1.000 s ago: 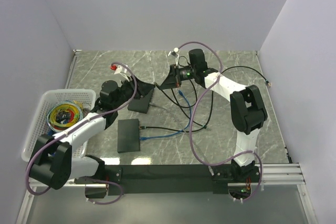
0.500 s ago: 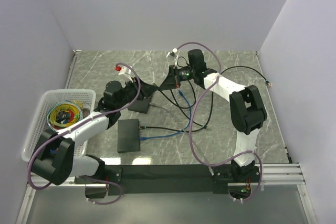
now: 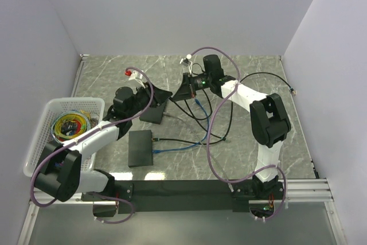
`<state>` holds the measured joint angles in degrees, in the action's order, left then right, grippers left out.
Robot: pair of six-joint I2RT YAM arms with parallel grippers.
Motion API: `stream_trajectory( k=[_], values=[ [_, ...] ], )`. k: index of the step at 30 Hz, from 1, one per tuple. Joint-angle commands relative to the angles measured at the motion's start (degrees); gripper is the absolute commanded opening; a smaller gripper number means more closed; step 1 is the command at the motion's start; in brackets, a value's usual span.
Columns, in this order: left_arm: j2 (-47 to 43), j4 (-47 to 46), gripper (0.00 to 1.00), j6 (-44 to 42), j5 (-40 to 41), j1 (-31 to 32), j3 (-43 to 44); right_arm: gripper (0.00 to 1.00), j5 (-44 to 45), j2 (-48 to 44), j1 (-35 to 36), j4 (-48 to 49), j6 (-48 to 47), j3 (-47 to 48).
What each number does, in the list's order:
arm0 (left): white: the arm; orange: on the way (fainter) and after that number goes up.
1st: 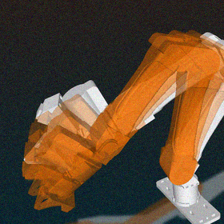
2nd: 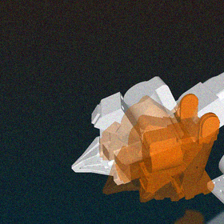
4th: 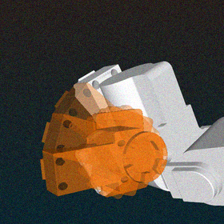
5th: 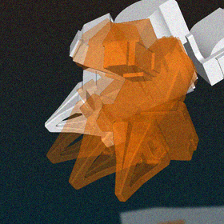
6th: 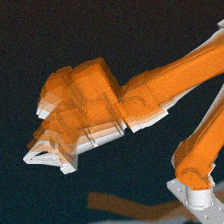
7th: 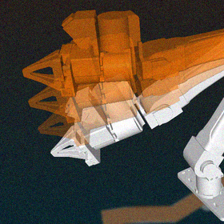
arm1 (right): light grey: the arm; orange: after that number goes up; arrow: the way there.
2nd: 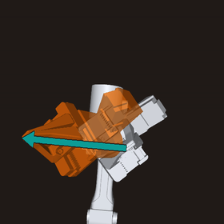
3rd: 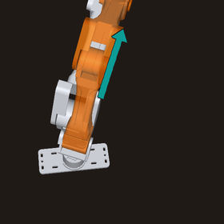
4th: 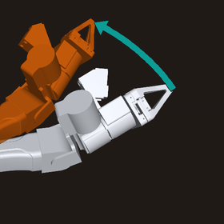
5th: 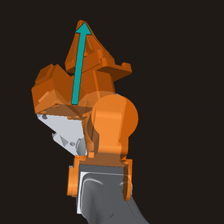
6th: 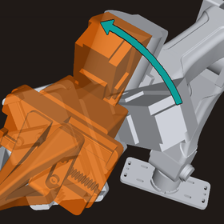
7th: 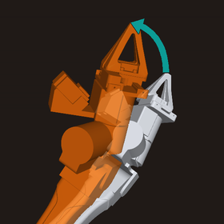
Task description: Insert the plug into the switch port
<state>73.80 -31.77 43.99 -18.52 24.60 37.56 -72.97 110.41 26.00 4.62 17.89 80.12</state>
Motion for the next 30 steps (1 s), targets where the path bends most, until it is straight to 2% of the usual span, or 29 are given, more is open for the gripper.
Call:
stream_trajectory(
  k=[1, 6, 14, 17, 18, 19, 20, 22, 23, 25, 26, 30],
  values=[
    [0.47, -1.72, 0.39, -1.36, 0.42, 0.27, 2.78, 0.00, -1.39, 0.42, 0.63, -0.05, -1.46, 0.92],
    [-0.14, -2.07, 0.31, -1.18, -0.11, 0.36, 2.34, 0.00, -0.69, 0.59, 0.55, 0.82, -0.75, 0.92],
    [-0.94, -1.19, 0.30, -1.27, -1.08, 0.54, 1.81, 0.00, -0.68, 1.12, 0.54, 5.39, 3.12, 0.39],
    [-0.94, -0.93, 0.12, -1.10, -0.55, 0.80, 1.64, 0.02, 0.28, 1.04, 0.46, 4.44, 2.68, 0.65],
    [-1.11, -0.32, 0.01, -0.66, -0.03, 0.89, 1.90, 0.08, 1.24, 0.95, 0.46, 3.56, 2.33, 1.09],
    [-1.11, 1.60, 0.00, -0.13, 1.37, 0.98, 3.29, 0.18, 7.78, -0.01, 0.54, -2.10, -0.11, 1.79],
    [-1.03, 7.80, 0.01, 0.39, 5.30, 0.98, 4.61, 0.38, 12.45, -0.72, 0.72, -7.12, -2.92, 2.93],
    [-0.50, 16.09, 0.00, 2.59, 10.24, 1.15, 9.17, 0.48, 23.78, -3.86, 1.16, -13.74, -8.19, 5.57],
    [-0.33, 22.91, 0.01, 3.38, 12.35, 1.15, 10.50, 0.53, 34.11, -5.10, 1.68, -16.98, -9.18, 5.84],
    [0.38, 27.62, 0.00, 5.75, 16.84, 1.15, 13.40, 0.55, 40.68, -8.78, 2.04, -18.59, -10.33, 5.58],
    [0.64, 30.94, 0.01, 6.46, 17.46, 1.15, 14.02, 0.55, 48.11, -10.29, 2.30, -18.16, -10.16, 4.88],
    [1.70, 34.92, 0.00, 9.79, 18.43, 1.15, 16.05, 0.55, 56.69, -17.59, 6.07, -13.60, -12.00, -2.14]
  ],
)
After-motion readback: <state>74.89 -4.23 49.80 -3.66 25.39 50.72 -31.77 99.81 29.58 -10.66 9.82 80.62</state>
